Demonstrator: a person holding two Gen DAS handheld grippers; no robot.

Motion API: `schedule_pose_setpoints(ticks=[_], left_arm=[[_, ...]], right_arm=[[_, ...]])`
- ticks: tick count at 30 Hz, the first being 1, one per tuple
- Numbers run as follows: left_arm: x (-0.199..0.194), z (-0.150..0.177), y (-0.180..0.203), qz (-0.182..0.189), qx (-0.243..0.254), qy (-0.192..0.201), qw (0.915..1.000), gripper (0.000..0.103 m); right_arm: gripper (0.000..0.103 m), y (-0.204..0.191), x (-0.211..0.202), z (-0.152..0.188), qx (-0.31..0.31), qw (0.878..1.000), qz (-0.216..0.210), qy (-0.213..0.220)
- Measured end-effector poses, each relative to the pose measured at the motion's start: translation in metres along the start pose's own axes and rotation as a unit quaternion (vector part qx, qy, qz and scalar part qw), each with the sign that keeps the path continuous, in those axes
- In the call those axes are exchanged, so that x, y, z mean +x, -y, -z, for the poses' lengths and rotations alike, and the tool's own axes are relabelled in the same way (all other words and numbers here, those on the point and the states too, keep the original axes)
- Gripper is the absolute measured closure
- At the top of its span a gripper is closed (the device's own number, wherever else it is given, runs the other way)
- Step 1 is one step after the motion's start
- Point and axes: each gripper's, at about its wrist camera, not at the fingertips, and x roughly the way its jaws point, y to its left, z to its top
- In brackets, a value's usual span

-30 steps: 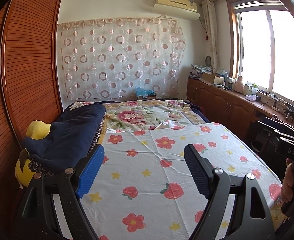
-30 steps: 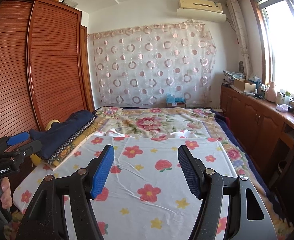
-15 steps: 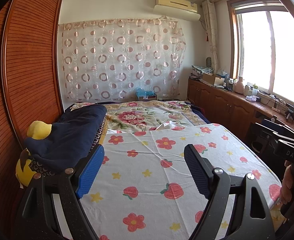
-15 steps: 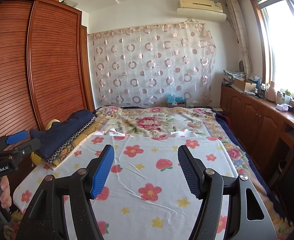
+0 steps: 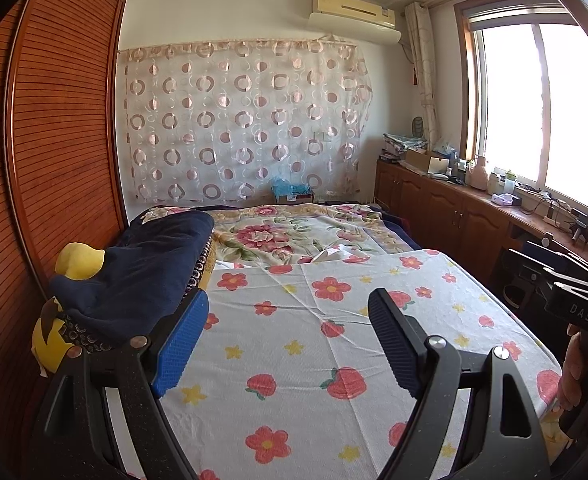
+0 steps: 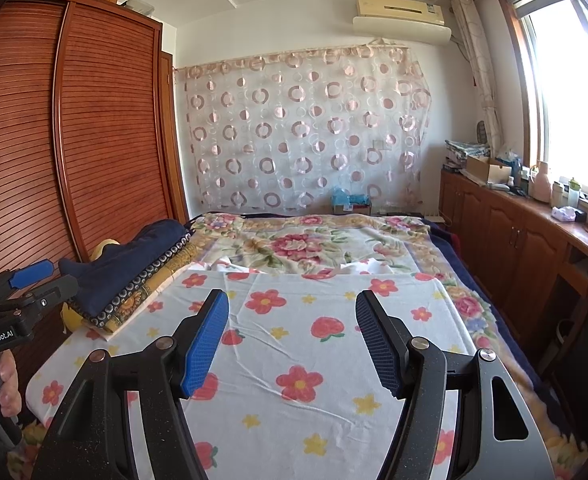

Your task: Fold small clothes

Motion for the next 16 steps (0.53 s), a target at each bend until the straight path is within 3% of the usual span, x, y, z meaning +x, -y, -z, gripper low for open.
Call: schedule_pose_setpoints(ticks=[16], left_arm=[[-0.0008, -0.0003, -0.0004, -0.001, -0.001, 0.002, 1.0000, 0.020]], right_arm=[[0.035, 0.0052, -0.0009, -0.0015, -0.001, 1.000, -0.003, 0.001]])
